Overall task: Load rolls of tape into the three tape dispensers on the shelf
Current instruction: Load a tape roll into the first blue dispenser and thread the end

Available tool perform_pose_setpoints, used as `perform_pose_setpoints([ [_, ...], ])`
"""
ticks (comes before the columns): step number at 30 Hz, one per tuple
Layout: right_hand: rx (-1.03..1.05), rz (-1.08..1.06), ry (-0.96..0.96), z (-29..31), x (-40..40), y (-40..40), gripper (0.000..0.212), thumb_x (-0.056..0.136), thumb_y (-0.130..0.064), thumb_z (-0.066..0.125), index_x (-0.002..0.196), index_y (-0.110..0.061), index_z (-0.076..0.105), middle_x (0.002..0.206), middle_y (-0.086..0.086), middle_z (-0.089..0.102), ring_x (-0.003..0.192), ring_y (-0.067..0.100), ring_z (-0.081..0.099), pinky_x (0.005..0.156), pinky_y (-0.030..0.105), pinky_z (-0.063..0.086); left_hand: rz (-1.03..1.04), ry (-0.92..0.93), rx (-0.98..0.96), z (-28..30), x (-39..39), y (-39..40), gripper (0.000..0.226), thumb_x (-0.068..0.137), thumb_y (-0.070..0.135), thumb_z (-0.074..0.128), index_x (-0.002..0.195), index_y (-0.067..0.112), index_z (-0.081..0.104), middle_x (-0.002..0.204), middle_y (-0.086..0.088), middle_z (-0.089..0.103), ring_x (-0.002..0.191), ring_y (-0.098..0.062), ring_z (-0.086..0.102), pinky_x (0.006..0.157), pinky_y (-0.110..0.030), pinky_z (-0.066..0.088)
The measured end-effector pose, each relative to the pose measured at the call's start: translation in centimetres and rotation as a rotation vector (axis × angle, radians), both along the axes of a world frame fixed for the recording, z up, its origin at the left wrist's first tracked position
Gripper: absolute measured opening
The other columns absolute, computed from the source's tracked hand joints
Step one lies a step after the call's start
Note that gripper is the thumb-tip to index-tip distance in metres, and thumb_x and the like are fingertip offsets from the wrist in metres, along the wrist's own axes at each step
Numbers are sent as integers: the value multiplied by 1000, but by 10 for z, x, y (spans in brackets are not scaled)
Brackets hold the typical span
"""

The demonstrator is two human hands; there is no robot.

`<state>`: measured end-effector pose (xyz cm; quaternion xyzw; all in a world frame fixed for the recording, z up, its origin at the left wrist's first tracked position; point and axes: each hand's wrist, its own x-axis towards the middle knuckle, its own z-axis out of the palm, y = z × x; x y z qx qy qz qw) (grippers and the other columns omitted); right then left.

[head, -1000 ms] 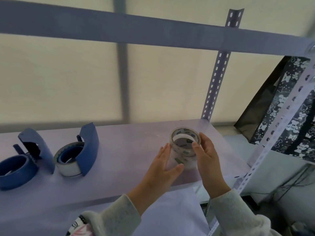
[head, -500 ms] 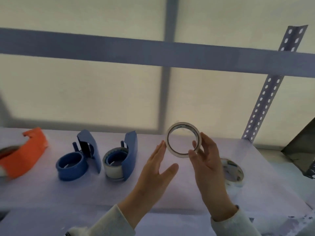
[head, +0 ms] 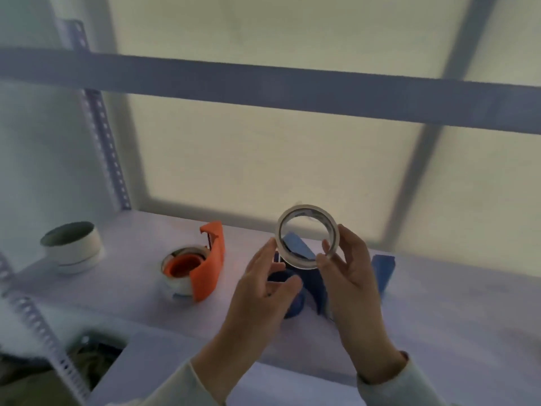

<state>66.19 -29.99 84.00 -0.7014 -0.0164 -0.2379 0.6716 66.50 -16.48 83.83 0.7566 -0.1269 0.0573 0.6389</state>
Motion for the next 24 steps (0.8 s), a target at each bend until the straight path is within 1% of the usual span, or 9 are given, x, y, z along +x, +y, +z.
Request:
perform_pose_setpoints([
  [2, -28, 7, 20, 1, 14, 42, 35, 95, -8, 56, 124, -27, 50, 97, -20, 68, 93, 9, 68, 75, 25, 58, 66, 1, 31, -2, 15, 41, 59, 87, 18, 62, 136, 39, 38, 126, 10, 52, 108, -3, 56, 79, -17, 50],
  [3, -34, 6, 28, 0, 20, 62, 36, 94, -10, 57, 125, -27, 50, 101, -12, 67, 96, 17, 67, 80, 33, 58, 98, 0, 52, -4, 21, 60, 59, 87, 20, 63, 138, 35, 37, 124, 9, 52, 107, -2, 54, 78, -16, 48],
  [5, -7, 0, 32, -5, 31, 93, 43, 93, -7, 58, 131, -24, 48, 119, -2, 63, 110, 20, 62, 94, 36, 53, 117, 1, 82, -8, 32, 91, 57, 86, 21, 62, 138, 30, 41, 120, 4, 54, 103, -5, 54, 74, -15, 46],
  [8, 21, -57, 67, -13, 33, 119, 46, 92, -6, 58, 133, -25, 47, 125, -9, 59, 115, 5, 58, 97, 28, 49, 40, 11, 108, -13, 41, 112, 51, 85, 19, 61, 133, 27, 46, 117, -2, 57, 97, -6, 54, 75, -18, 50],
  [11, 50, -159, 87, -19, 25, 115, 42, 93, -3, 56, 124, -30, 51, 107, -17, 65, 96, 9, 63, 83, 20, 50, -87, 26, 74, -22, 44, 104, 57, 86, 16, 63, 135, 33, 40, 127, 15, 50, 115, 3, 48, 88, -11, 42],
  [13, 36, -247, 103, -24, 20, 104, 40, 92, -1, 55, 116, -33, 53, 96, -24, 67, 83, 2, 64, 76, 16, 52, -171, 45, 74, -29, 44, 91, 60, 87, 15, 63, 138, 32, 36, 130, 19, 45, 119, 4, 45, 95, -11, 37],
  [17, -30, -349, 164, -37, 11, 85, 44, 91, -4, 57, 127, -28, 51, 119, -15, 62, 114, 3, 57, 104, 35, 46, -242, 104, 104, -45, 47, 65, 59, 84, 20, 65, 131, 38, 35, 126, 20, 43, 109, 10, 45, 95, -12, 33],
  [21, -64, -367, 246, -49, 7, 78, 46, 90, -7, 59, 131, -25, 48, 123, -10, 61, 115, 5, 57, 104, 33, 46, -191, 168, 145, -60, 42, 55, 61, 81, 28, 65, 137, 28, 39, 133, 14, 46, 122, -2, 43, 106, -24, 35],
  [24, -118, -358, 313, -54, 6, 79, 49, 91, -14, 59, 137, -22, 45, 127, -8, 58, 117, 7, 54, 103, 28, 44, -181, 187, 205, -64, 40, 56, 42, 86, 26, 64, 124, 33, 46, 122, 15, 55, 113, -4, 53, 95, -20, 45],
])
